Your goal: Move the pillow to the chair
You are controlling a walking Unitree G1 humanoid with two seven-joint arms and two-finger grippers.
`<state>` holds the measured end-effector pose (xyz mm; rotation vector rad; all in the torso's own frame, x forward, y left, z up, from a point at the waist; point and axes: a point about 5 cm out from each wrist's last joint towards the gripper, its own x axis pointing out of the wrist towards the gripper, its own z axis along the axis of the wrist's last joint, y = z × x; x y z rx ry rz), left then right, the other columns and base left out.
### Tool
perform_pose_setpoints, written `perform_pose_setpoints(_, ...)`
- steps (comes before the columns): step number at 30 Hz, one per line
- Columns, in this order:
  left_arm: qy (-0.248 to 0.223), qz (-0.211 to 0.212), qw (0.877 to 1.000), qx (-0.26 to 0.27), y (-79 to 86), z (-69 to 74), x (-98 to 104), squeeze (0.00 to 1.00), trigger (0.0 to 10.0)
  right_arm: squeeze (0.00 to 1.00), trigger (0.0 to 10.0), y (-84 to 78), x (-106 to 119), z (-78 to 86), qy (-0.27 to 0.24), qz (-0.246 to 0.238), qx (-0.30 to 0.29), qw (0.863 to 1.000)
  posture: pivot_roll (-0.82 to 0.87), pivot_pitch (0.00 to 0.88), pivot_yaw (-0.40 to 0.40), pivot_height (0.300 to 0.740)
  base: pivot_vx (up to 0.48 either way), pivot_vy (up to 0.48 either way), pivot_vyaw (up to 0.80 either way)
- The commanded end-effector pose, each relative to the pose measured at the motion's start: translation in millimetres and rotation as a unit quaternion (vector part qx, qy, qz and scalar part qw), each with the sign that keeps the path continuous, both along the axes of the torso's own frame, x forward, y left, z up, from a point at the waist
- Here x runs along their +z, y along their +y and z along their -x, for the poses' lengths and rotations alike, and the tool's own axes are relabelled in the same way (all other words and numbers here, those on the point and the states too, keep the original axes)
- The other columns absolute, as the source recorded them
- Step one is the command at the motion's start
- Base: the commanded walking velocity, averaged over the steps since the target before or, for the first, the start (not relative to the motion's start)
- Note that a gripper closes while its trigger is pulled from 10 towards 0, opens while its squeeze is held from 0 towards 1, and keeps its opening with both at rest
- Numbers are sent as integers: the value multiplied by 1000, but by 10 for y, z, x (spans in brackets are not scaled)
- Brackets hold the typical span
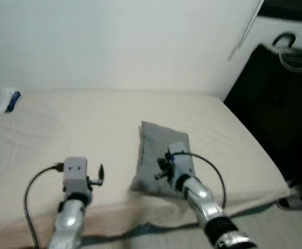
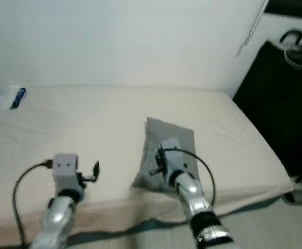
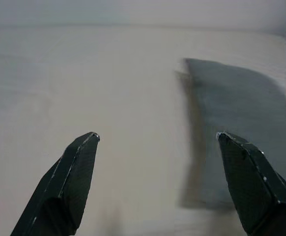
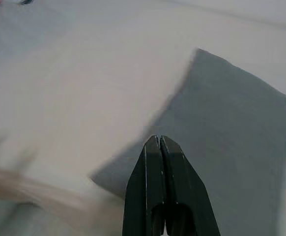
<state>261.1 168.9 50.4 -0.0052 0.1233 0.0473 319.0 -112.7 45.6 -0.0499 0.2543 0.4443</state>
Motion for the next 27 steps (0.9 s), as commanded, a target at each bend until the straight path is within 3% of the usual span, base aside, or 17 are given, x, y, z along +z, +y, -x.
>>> perform_pose_setpoints(1,7,1,1000,-5,-21,5,-23,0,10000,0,10000,-15,-44,29,9,-6,-7,1000,57,0,-136,740,0,0,0)
perform_pose_setpoints(16,24,-16,1000,-13,-50,-22,-58,0,10000,0,10000,-11,-30,8,1,15,-4,1000,62,0,-135,740,0,0,0)
perform_pose_setpoints(27,32,12,999,-15,-85,-13,-74,0,10000,0,10000,17,-12,-1,-4,21,7,1000,66,0,-137,740,0,0,800)
